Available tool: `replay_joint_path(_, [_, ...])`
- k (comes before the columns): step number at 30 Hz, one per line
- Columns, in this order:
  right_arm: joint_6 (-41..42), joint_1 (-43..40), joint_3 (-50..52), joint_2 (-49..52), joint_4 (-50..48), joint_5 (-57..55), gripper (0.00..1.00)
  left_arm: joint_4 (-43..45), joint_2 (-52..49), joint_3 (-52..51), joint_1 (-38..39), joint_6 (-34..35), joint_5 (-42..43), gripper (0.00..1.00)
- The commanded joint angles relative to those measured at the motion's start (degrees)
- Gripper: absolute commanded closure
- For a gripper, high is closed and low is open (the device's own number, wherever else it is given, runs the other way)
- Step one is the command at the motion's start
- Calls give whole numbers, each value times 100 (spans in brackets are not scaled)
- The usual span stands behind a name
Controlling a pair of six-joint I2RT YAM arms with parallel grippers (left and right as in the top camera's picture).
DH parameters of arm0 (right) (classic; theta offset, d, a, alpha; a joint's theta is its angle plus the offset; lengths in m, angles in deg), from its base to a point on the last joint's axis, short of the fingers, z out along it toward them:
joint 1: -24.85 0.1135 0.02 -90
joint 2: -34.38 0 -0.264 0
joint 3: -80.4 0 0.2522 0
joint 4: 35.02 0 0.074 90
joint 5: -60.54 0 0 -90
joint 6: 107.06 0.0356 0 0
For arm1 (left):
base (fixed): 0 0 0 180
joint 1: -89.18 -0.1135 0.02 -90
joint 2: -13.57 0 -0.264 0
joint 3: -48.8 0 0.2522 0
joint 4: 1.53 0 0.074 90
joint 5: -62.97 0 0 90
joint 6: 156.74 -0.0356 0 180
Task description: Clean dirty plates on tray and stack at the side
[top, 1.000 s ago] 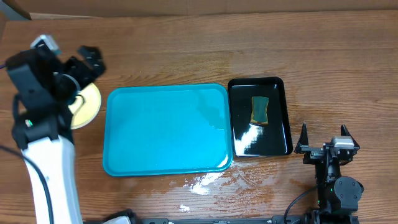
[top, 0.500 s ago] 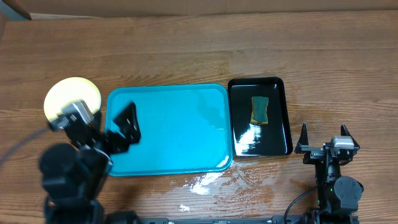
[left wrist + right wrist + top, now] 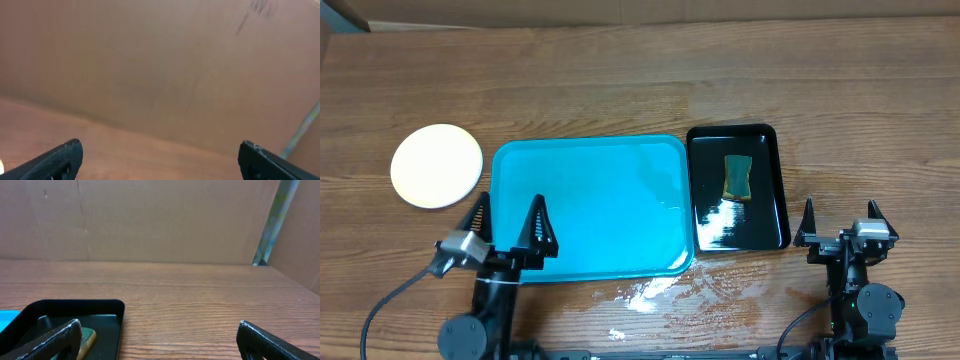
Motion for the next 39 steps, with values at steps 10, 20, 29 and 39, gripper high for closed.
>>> replay_joint_path(10, [-4, -11, 59, -61, -39, 26, 0, 435, 415, -922, 48, -1134, -887, 0])
replay_joint_path(20, [-4, -11, 59, -61, -39, 26, 0, -883, 415, -1104, 92, -2240, -649, 0])
replay_joint_path(29, [-7, -11, 59, -61, -39, 26, 0, -1062, 415, -1104, 376, -3456, -693, 0])
replay_joint_path(39, [-7, -11, 59, -61, -39, 26, 0, -1021, 415, -1104, 378, -2406, -1786, 0])
